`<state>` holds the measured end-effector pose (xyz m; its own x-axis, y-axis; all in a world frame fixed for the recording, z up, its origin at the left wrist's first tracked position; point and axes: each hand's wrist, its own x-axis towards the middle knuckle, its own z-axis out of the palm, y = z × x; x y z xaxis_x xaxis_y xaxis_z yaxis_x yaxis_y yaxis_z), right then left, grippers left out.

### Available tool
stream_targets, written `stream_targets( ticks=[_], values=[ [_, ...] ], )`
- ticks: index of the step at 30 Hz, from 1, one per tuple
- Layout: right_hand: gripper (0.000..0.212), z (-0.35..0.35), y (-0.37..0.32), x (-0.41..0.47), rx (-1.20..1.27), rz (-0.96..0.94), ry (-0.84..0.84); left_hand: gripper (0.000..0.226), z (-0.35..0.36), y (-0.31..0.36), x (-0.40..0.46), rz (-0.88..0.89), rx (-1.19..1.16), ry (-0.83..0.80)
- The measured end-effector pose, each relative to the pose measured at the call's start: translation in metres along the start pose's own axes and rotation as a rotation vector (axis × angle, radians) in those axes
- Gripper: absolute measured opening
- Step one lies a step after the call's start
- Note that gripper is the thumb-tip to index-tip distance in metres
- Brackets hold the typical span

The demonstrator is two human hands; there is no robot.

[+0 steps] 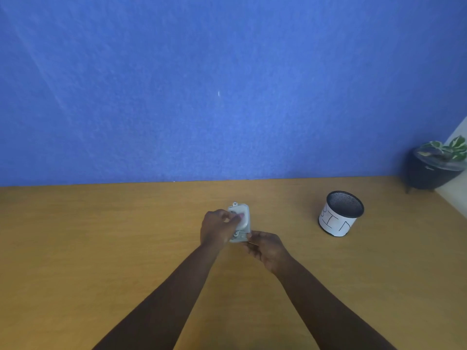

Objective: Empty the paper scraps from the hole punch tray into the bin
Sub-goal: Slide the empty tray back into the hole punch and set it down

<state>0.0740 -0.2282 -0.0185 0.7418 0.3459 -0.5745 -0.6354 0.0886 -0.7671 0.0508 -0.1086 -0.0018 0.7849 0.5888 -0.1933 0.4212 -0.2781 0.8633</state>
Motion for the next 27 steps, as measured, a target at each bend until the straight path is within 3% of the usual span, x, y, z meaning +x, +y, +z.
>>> stream_targets(
  ticks=[12, 15, 20, 23, 25, 27],
  values=[
    [0.014, 0.005, 0.008, 0.001, -0.128, 0.016, 0.010, 0.039, 0.006, -0.001, -0.002, -0.102, 0.161, 0.001],
    [0.022, 0.006, 0.010, 0.003, -0.145, 0.008, 0.013, 0.046, 0.006, -0.003, 0.000, -0.120, 0.153, 0.013],
    [0.014, 0.011, 0.007, 0.003, -0.207, 0.003, -0.021, 0.029, 0.004, -0.005, 0.001, -0.114, 0.120, 0.054],
    [0.017, 0.015, 0.006, 0.006, -0.259, -0.012, -0.010, 0.037, -0.001, -0.010, 0.006, -0.112, 0.119, 0.084],
    [0.019, 0.014, 0.006, 0.011, -0.467, -0.102, 0.084, 0.033, -0.009, -0.015, 0.010, -0.117, 0.121, 0.105],
    [0.024, 0.007, 0.005, 0.016, -0.968, -0.253, 0.163, 0.026, -0.020, -0.022, 0.015, -0.124, 0.143, 0.124]
  ],
)
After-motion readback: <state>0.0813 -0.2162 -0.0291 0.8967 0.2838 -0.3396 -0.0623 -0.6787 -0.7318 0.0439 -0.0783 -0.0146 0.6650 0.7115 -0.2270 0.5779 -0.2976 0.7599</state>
